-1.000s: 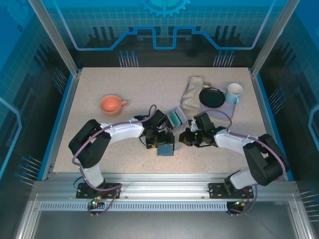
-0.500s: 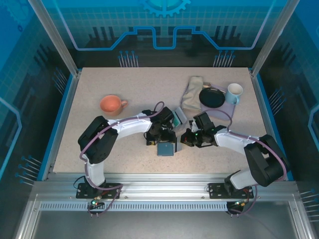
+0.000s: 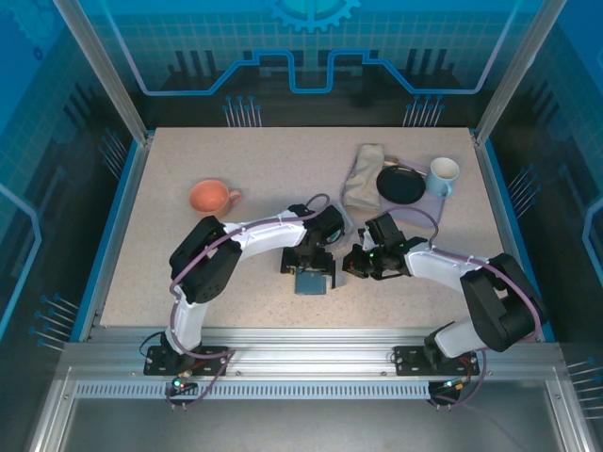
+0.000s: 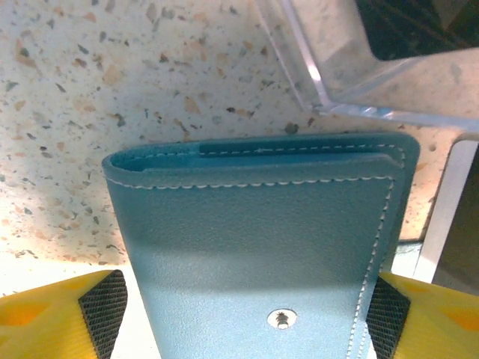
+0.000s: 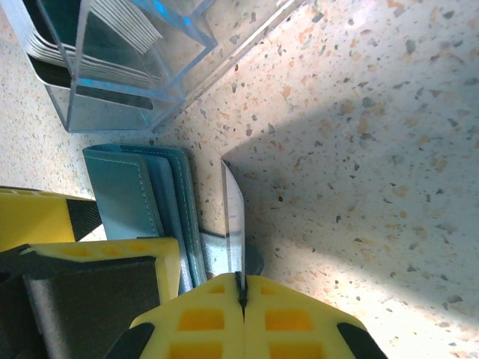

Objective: Put the credit cards into the card holder

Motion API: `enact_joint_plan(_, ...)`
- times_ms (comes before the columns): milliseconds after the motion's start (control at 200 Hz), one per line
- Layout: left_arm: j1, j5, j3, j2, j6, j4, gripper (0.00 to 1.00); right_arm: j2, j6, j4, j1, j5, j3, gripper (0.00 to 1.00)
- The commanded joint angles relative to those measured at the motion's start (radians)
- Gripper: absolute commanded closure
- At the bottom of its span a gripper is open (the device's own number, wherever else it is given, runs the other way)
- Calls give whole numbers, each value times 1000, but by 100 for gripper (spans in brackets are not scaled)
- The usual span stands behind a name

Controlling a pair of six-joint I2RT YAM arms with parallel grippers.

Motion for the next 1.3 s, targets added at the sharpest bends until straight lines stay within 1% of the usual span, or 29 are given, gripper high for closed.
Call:
enact_joint_plan(0,-17,-28,50,32,19,-78,18,11,-22,-47,3,25,11,100)
enact_joint_plan(135,-21,-27,61,31,19,-87,27,7,-30,-59,3,37,14,100)
enact_joint_plan(210,-22,-29,61,23,19,-90,36,9,-36,-67,3,44,17,100)
enact_joint_plan(255,-22,-33,61,19,22,-91,40,10,-39,-72,3,49,20,100)
enact_joint_plan(325,-22,-37,68,18,25,-99,51,13,-42,-76,3,56,20,100)
enact_joint_plan(370,-22,-38,70,16,27,-104,53,17,-41,-81,3,58,23,100)
enact_joint_plan(525,-22,-35,61,-25,31,-102,50,30,-52,-101,3,71,32,100)
enact_joint_plan(605,-22,-48,54,-55,35,-104,45,32,-58,-110,3,76,36,100)
enact_joint_plan(710,-20,-77,43,-85,35,-119,41,35,-62,-126,3,90,42,100)
enact_joint_plan(850,-19,-99,16,-118,29,-121,41,42,-70,-142,2,105,49,100)
enact_joint_plan(1010,-14,-96,-11,-161,30,-114,40,53,-78,-161,3,122,56,100)
enact_joint_plan(1050,-8,-88,-22,-169,33,-106,38,56,-79,-162,3,123,57,100)
enact_joint_plan(1185,10,-72,-53,-193,41,-88,34,62,-85,-171,2,126,63,100)
enact_joint_plan(1236,15,-71,-61,-201,46,-82,31,61,-85,-174,4,127,66,100)
enact_joint_plan(1296,21,-65,-72,-209,52,-71,31,61,-87,-175,3,126,67,100)
